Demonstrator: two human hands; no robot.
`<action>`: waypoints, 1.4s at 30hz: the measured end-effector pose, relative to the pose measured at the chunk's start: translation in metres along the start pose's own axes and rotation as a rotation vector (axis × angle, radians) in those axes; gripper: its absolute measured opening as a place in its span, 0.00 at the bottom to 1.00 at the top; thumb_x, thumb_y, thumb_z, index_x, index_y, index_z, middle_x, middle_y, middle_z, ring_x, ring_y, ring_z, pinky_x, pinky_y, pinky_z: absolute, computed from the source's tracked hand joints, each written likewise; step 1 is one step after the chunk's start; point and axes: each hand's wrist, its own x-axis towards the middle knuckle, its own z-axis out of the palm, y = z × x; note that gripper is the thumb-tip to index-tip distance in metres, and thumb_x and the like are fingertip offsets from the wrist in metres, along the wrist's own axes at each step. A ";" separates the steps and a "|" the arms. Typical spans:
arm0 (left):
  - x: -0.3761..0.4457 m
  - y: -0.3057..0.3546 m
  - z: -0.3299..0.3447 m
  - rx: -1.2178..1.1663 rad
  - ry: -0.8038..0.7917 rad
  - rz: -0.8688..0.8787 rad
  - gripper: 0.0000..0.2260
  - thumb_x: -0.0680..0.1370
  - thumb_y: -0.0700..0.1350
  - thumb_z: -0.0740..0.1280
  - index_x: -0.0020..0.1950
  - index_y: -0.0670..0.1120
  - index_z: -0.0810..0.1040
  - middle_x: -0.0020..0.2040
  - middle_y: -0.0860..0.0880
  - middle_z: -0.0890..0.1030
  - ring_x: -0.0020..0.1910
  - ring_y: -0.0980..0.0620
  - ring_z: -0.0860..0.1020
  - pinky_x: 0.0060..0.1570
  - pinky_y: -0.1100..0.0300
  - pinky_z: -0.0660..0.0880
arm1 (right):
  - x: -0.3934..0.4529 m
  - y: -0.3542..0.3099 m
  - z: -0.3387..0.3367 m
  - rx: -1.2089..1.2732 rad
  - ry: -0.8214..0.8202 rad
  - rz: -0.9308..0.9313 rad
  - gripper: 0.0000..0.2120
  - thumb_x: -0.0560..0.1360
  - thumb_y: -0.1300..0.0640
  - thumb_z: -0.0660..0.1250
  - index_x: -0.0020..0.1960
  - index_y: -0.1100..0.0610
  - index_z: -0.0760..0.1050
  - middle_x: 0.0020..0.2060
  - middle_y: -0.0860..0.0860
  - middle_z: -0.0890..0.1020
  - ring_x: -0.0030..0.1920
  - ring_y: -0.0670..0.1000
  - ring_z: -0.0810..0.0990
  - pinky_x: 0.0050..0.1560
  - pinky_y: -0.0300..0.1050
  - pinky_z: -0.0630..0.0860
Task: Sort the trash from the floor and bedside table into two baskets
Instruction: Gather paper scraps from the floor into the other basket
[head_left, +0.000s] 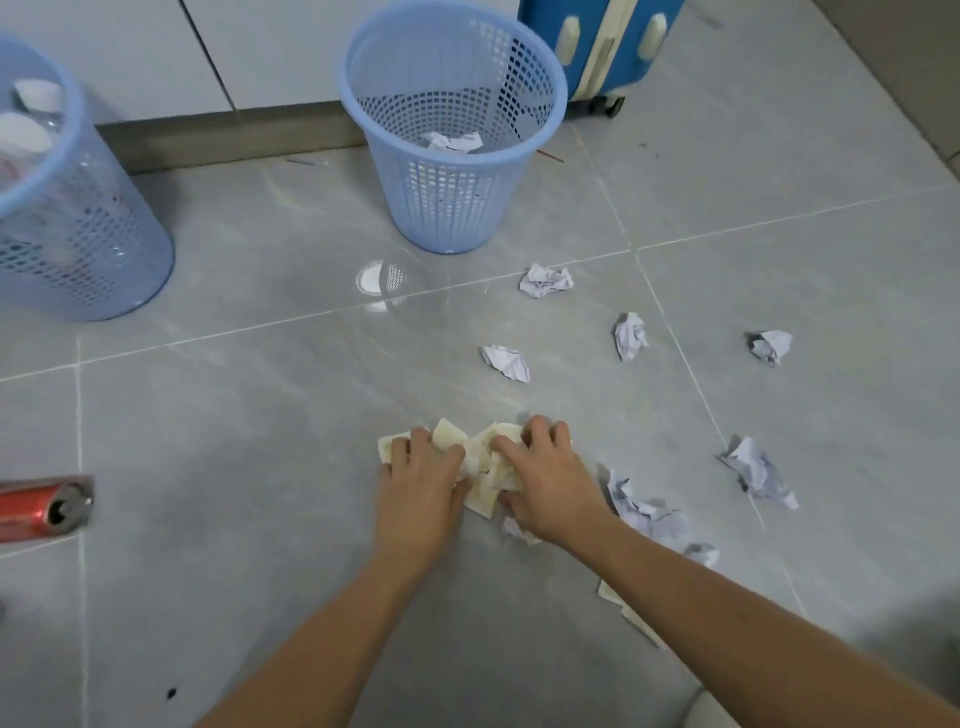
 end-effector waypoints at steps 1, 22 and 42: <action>0.002 -0.002 0.001 -0.012 0.006 0.018 0.12 0.70 0.50 0.76 0.50 0.53 0.78 0.52 0.44 0.74 0.49 0.41 0.74 0.37 0.50 0.74 | 0.000 0.001 0.003 0.034 0.010 -0.016 0.30 0.69 0.49 0.74 0.67 0.44 0.66 0.63 0.56 0.66 0.62 0.60 0.66 0.51 0.55 0.80; 0.168 0.013 -0.303 -0.909 0.650 0.210 0.07 0.74 0.46 0.76 0.46 0.51 0.78 0.40 0.59 0.78 0.39 0.63 0.74 0.40 0.63 0.73 | 0.020 0.011 -0.010 0.403 -0.049 0.063 0.18 0.71 0.49 0.61 0.57 0.47 0.80 0.57 0.48 0.84 0.59 0.53 0.81 0.52 0.40 0.73; 0.119 -0.060 -0.152 -0.541 0.349 -0.042 0.07 0.77 0.43 0.69 0.53 0.51 0.75 0.51 0.54 0.75 0.52 0.51 0.74 0.49 0.54 0.75 | 0.134 -0.030 -0.291 0.823 0.733 -0.095 0.09 0.73 0.67 0.71 0.41 0.53 0.78 0.31 0.46 0.79 0.33 0.50 0.85 0.40 0.59 0.83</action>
